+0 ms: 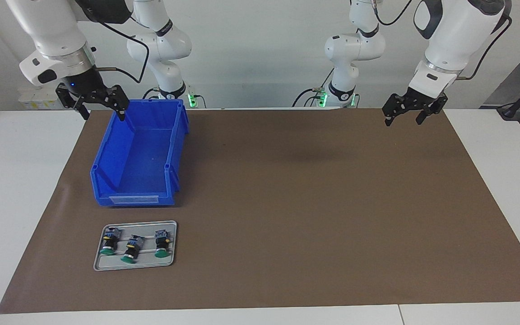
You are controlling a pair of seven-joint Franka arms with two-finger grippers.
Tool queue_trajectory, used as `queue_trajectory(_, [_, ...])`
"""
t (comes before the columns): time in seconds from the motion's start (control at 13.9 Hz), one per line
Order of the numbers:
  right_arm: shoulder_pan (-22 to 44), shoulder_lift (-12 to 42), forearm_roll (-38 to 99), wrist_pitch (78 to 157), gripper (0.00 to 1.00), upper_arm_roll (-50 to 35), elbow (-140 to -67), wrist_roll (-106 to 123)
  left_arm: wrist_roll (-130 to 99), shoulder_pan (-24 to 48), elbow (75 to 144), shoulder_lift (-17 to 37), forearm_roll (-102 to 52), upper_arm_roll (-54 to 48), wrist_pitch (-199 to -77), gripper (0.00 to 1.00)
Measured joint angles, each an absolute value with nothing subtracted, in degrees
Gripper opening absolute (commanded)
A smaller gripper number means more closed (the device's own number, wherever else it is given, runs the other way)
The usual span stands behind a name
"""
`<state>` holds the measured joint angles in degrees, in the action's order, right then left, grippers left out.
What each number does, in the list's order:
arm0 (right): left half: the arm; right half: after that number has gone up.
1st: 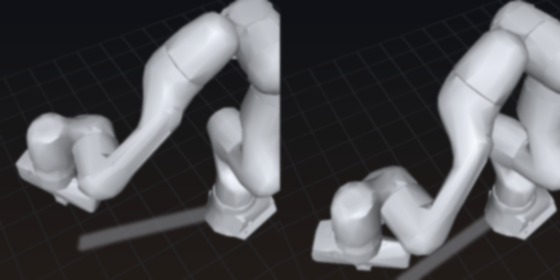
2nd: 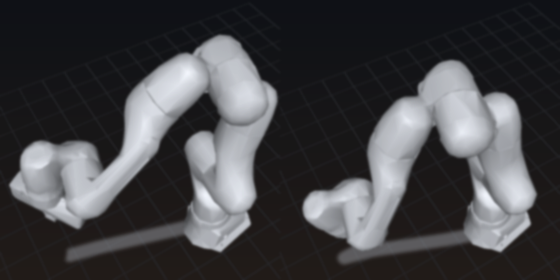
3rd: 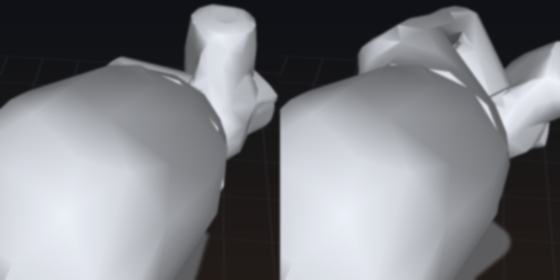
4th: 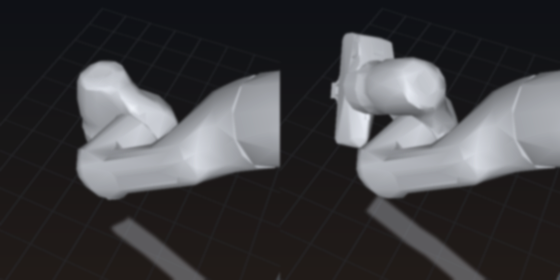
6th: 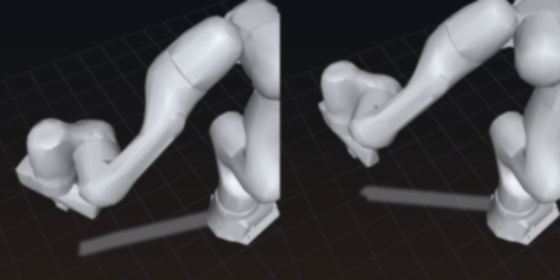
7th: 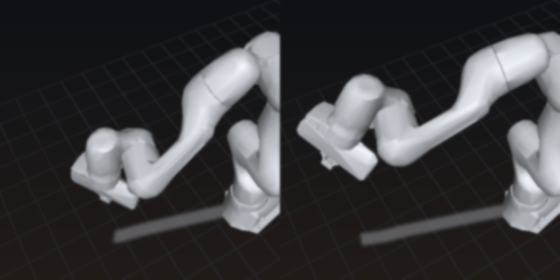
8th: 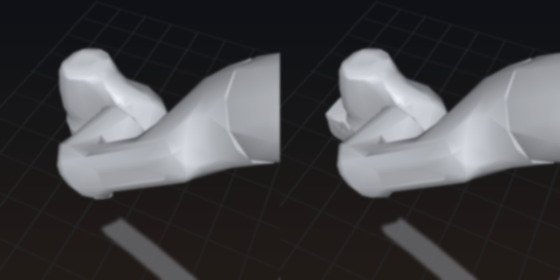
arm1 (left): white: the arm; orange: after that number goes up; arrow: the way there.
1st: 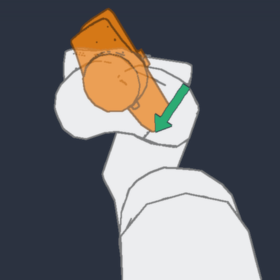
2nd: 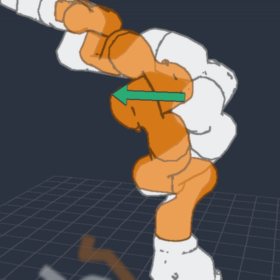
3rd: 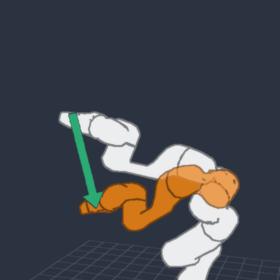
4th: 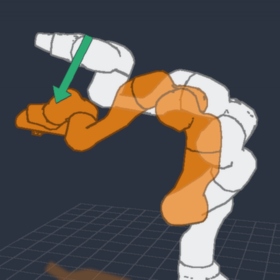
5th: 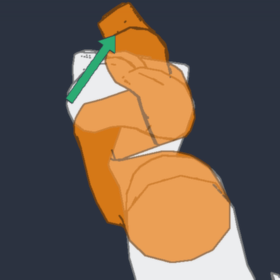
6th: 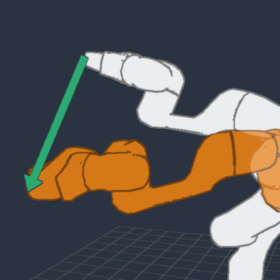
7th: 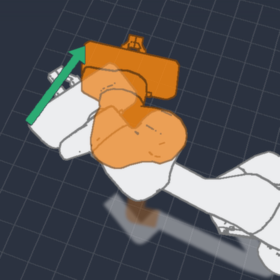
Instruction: Place and press button with both arms
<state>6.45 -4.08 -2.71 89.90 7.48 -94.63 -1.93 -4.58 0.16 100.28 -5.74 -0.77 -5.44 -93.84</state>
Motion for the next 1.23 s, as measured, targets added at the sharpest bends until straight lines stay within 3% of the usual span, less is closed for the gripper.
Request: queue_trajectory(1.23, [5.2, -4.1, -2.7, 93.0, 1.0, 8.0, -96.5, -1.9, -4.6, 0.2, 100.3, -5.7, -0.8, -5.4, -93.8, 1.0])
